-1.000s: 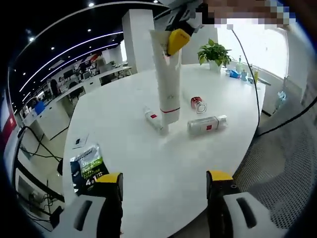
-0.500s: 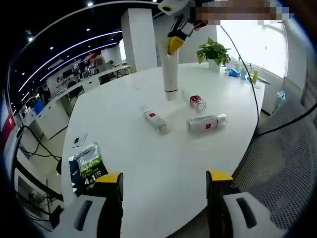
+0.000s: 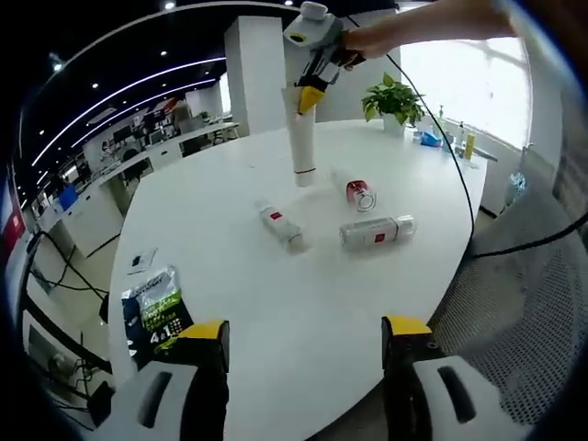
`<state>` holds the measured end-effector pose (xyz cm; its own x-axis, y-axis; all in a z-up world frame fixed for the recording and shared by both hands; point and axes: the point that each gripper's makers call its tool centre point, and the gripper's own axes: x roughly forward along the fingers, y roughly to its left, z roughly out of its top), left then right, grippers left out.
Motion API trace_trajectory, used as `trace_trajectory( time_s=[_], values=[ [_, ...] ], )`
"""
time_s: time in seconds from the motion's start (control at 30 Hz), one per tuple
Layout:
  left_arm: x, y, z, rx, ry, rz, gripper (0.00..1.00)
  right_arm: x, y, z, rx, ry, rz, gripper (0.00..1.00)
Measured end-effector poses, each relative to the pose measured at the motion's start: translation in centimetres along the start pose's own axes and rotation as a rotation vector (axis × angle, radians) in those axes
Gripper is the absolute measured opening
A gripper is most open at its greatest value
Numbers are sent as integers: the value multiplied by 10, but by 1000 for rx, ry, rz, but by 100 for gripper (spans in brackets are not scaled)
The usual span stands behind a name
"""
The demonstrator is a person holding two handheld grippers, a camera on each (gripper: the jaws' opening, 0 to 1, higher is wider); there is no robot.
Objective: Arrange the skincare products in the storage area until every visible bottle or jar stands upright without overlapping.
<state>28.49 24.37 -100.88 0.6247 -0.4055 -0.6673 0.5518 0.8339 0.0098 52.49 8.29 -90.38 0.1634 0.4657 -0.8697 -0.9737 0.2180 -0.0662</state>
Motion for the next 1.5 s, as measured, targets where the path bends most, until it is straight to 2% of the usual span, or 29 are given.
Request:
trace_trajectory(
  time_s=[0.2, 0.33, 0.5, 0.7, 0.97, 1.03, 1.2, 1.5],
  values=[
    [-1, 2, 3, -1, -14, 7, 66, -1, -20, -14, 7, 9, 0, 4],
    [0, 1, -1, -2, 6, 4, 66, 2, -32, -23, -16, 34, -1, 4],
    [1, 2, -3, -4, 16, 5, 66, 7, -35, -33, -64, 70, 25, 4],
    [1, 2, -4, -1, 23, 7, 66, 11, -40, -38, -108, 69, 52, 4],
    [0, 5, -5, -13, 26, 21, 66, 10, -49, -37, -121, 44, 81, 6],
    [0, 5, -5, -15, 29, 20, 66, 10, -51, -37, -98, 47, 81, 7],
    [-1, 8, -3, -18, 15, 33, 66, 6, -60, -30, -142, 25, 45, 7],
    [-2, 10, -3, -21, 12, 44, 66, 5, -59, -25, -208, 44, 39, 10]
  ],
)
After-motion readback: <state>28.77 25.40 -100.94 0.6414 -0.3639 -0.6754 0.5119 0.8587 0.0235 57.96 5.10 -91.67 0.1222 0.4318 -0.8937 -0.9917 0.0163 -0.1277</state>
